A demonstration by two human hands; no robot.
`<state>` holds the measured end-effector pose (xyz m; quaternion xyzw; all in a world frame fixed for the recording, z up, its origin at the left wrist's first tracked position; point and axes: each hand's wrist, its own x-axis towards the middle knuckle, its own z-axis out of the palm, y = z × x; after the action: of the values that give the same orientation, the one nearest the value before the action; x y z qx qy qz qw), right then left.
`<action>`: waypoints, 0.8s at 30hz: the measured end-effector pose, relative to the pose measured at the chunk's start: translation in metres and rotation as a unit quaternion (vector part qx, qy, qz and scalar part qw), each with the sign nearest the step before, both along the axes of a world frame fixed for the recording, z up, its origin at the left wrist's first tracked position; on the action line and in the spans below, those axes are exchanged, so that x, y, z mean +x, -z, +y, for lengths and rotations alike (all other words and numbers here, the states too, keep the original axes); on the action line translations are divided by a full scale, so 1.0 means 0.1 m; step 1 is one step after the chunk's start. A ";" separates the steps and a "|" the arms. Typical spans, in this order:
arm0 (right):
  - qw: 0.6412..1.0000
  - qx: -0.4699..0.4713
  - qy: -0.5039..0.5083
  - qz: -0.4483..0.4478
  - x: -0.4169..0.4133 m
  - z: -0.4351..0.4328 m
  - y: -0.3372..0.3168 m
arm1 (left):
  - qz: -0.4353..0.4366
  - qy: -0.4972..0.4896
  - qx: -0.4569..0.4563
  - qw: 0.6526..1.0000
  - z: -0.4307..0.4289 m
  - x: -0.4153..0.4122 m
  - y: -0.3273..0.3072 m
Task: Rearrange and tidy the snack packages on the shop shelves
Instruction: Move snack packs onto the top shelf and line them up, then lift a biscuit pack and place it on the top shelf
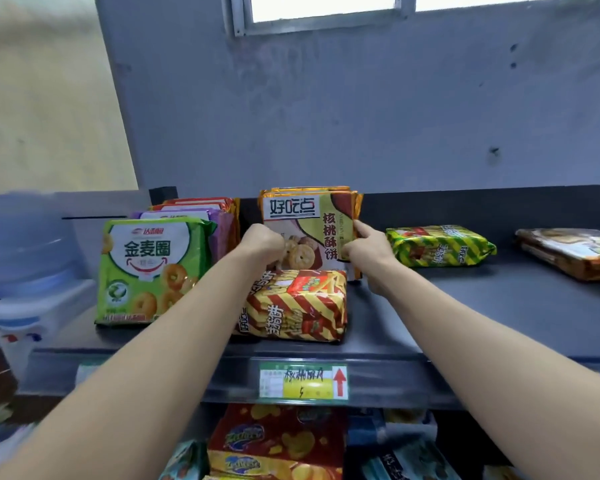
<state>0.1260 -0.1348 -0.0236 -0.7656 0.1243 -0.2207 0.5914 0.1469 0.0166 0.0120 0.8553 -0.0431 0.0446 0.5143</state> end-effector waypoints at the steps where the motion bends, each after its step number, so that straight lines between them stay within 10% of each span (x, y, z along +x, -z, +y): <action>1: 1.000 -0.001 -0.001 0.004 0.02 0.00 -0.01 | 0.002 -0.001 0.002 1.000 0.00 0.03 0.02; 15: 0.997 -0.030 -0.045 0.058 -0.09 0.06 -0.08 | -0.017 0.024 -0.003 1.000 -0.01 -0.06 -0.01; 24: 0.989 -0.129 -0.028 -0.073 -0.92 0.12 -0.18 | -0.184 0.093 0.016 0.978 -0.21 -0.84 -0.16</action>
<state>0.0335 -0.1230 -0.0060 -0.8203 0.0299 -0.2737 0.5013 0.0625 -0.0046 0.0280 0.8329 -0.2167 0.1523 0.4859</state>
